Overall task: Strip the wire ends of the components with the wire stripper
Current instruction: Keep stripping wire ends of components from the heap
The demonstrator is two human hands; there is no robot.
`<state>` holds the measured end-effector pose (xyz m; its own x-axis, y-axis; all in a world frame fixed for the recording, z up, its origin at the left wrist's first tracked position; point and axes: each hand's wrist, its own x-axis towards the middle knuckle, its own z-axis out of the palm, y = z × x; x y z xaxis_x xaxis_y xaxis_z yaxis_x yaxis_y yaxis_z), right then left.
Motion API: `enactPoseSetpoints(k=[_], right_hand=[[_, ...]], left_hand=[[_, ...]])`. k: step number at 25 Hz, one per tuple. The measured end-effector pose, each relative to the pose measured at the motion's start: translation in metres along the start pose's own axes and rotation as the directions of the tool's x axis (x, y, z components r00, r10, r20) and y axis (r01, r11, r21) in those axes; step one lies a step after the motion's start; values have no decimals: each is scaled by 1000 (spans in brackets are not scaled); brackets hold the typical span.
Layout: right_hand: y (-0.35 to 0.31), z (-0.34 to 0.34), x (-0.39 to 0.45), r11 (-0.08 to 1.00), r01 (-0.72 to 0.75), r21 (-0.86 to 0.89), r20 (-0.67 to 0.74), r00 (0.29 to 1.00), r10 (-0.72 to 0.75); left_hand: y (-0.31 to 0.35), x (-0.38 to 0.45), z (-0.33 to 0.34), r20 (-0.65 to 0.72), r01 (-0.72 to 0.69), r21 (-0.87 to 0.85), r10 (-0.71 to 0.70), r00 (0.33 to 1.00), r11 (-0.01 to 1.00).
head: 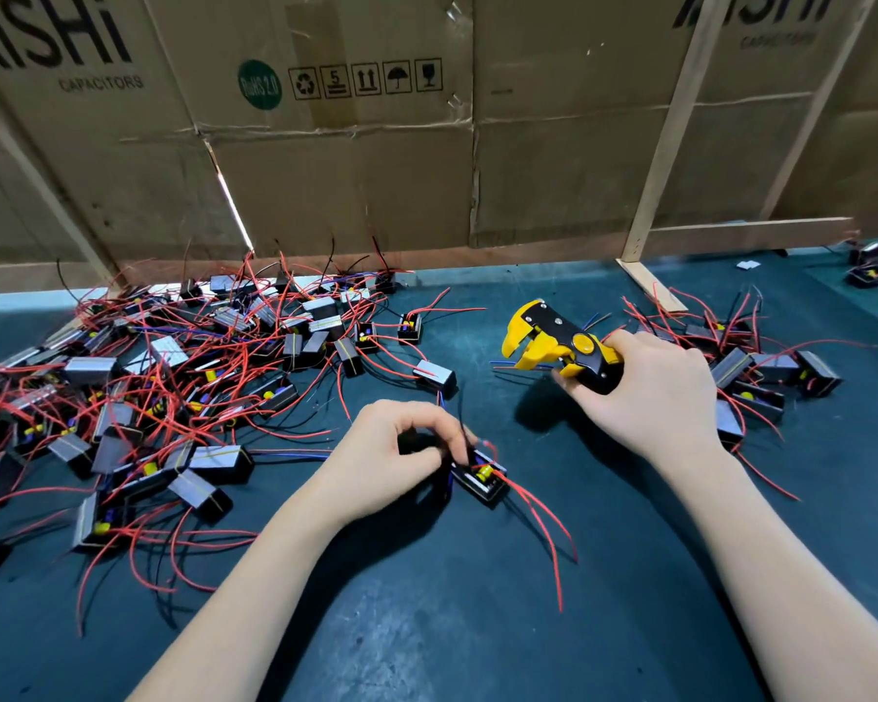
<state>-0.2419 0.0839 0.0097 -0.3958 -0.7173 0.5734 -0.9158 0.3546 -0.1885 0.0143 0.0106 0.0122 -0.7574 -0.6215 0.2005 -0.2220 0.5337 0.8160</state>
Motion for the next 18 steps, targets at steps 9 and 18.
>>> enactPoseSetpoints(k=[9,18], right_hand=[[-1,3,-1,999,30,-19,25,999,-29],[-15,1,-6,988,111,-104,-2,994,-112]], left_hand=[[-3,8,25,-247,157,-268,-226,942,950],[-1,7,28,-199,75,-198,-115,973,977]])
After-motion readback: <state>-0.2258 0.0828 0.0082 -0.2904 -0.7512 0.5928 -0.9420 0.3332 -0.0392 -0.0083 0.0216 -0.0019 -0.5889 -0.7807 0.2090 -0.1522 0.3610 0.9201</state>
